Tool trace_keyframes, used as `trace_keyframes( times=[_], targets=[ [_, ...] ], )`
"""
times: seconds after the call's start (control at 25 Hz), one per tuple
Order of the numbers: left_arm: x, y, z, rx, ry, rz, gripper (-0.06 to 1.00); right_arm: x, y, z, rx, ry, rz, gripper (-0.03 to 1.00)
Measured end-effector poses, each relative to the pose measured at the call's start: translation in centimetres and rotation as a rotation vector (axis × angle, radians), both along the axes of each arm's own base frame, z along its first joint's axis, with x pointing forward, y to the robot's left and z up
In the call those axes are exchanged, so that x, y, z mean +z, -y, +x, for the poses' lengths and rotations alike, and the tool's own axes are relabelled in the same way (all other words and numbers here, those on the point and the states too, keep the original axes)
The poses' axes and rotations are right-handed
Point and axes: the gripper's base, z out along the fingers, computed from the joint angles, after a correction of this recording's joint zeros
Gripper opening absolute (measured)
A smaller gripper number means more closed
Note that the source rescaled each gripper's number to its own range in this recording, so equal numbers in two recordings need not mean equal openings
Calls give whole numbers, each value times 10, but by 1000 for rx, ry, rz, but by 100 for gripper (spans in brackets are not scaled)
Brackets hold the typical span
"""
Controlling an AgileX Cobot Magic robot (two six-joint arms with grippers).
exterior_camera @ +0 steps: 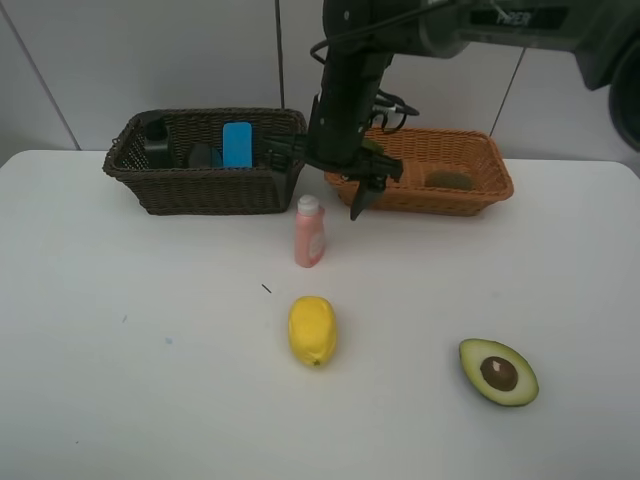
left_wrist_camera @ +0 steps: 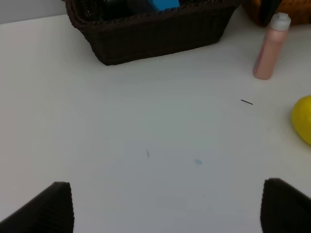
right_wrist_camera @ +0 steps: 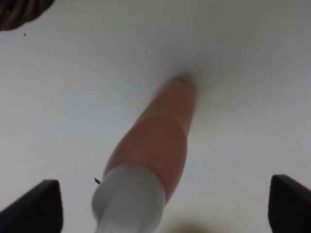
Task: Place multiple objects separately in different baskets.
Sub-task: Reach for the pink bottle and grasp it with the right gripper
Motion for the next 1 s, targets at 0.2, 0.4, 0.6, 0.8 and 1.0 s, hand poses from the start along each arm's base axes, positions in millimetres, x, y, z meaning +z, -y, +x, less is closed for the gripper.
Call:
trace_keyframes(
  times=[0.2, 0.4, 0.6, 0.8, 1.0],
  targets=[
    [0, 0, 0, 0, 0, 0, 99, -11, -3, 2, -8, -8, 12, 100],
    [0, 0, 0, 0, 0, 0, 99, -29, -7, 3, -21, -52, 24, 100],
    [0, 0, 0, 0, 0, 0, 99, -45, -9, 4, -25, -73, 20, 100],
    [0, 0, 0, 0, 0, 0, 99, -48, -10, 4, -27, -72, 26, 82],
    [0, 0, 0, 0, 0, 0, 99, -48, -10, 5, -27, -68, 27, 12]
  ],
)
